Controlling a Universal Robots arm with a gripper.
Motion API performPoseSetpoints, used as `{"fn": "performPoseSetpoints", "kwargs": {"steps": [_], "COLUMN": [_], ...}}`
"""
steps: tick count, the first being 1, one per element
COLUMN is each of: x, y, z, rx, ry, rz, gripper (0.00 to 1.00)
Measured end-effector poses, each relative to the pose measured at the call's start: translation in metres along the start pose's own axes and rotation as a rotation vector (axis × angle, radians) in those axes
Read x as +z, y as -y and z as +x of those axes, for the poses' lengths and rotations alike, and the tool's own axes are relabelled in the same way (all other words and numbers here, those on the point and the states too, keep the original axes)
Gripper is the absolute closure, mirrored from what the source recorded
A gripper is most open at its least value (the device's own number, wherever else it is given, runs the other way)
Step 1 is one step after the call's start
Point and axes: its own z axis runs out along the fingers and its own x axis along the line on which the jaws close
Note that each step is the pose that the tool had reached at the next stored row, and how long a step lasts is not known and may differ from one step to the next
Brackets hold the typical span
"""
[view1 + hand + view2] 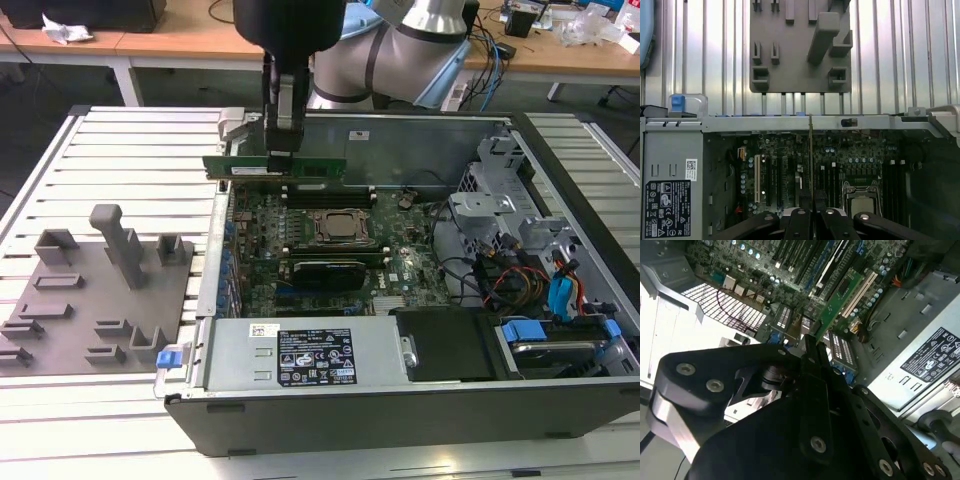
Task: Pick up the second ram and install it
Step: 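Pick up the second ram and move it above second insertion slot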
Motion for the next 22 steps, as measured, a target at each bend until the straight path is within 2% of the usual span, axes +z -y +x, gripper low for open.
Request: {"fn": "performPoseSetpoints", "kwargs": {"steps": [6,11,16,22], "x": [-0.0009,-0.0021,-0.0028,-0.0044], "y": [0.0137,0.0310,0.0415,0.0657], "z": [-0.0002,-0.0005,-0.0007,-0.0010], "rx": [0.000,0.000,0.000,0.000], "ry": [0.0000,-0.0001,-0.0001,-0.0001], "rz": [-0.0012,-0.0031,-0.0044,-0.0074], "gripper": [0.87,0.87,0.87,0.87]}}
